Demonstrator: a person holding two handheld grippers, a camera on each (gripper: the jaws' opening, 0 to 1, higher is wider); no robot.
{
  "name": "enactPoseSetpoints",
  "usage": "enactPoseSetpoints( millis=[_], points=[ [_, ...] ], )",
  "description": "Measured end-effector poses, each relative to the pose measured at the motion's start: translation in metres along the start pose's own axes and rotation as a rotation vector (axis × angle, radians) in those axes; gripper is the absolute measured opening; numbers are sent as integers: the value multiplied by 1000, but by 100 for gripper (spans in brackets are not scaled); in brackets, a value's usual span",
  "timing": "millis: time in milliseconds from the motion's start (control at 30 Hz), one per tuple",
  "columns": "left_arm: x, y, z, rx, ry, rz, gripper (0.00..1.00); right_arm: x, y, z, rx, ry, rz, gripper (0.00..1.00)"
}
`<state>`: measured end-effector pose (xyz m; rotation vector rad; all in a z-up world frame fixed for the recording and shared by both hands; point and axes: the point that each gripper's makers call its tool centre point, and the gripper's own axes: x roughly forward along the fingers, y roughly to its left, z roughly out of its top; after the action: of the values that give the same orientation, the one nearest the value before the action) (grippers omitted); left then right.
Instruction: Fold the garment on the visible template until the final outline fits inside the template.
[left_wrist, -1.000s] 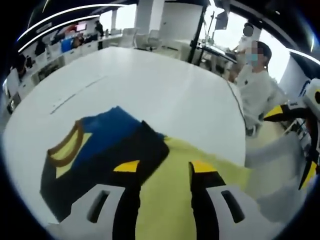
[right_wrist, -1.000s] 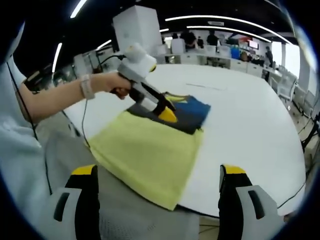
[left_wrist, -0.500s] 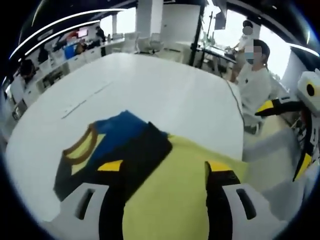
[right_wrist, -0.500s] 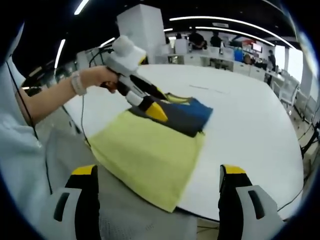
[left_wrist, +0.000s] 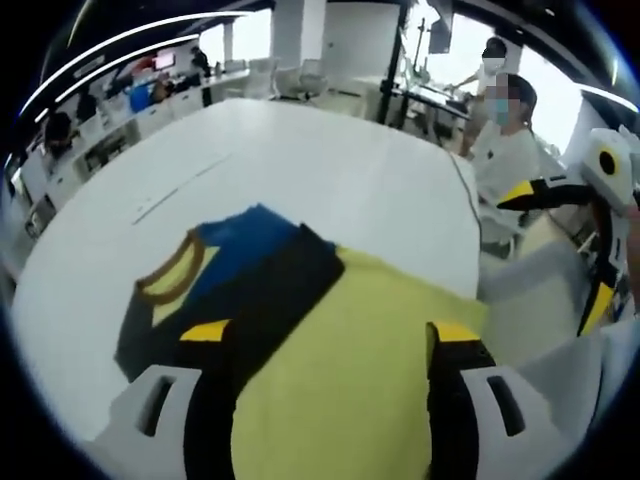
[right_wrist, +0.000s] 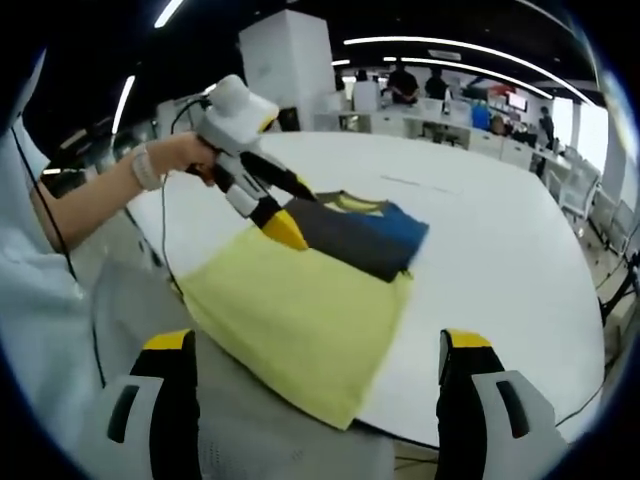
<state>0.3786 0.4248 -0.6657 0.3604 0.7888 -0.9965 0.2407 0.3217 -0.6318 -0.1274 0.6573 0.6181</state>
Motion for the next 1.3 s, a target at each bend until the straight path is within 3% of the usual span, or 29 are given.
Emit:
enactPoseSetpoints(
  millis=[867, 1300],
  points=[
    [-54, 3, -10, -7, -31, 59, 99, 1, 5, 14, -45, -17, 11, 100],
    [-78, 5, -15, -31, -57, 87, 100, 2, 7, 23, -74, -21, 23, 100]
  ],
)
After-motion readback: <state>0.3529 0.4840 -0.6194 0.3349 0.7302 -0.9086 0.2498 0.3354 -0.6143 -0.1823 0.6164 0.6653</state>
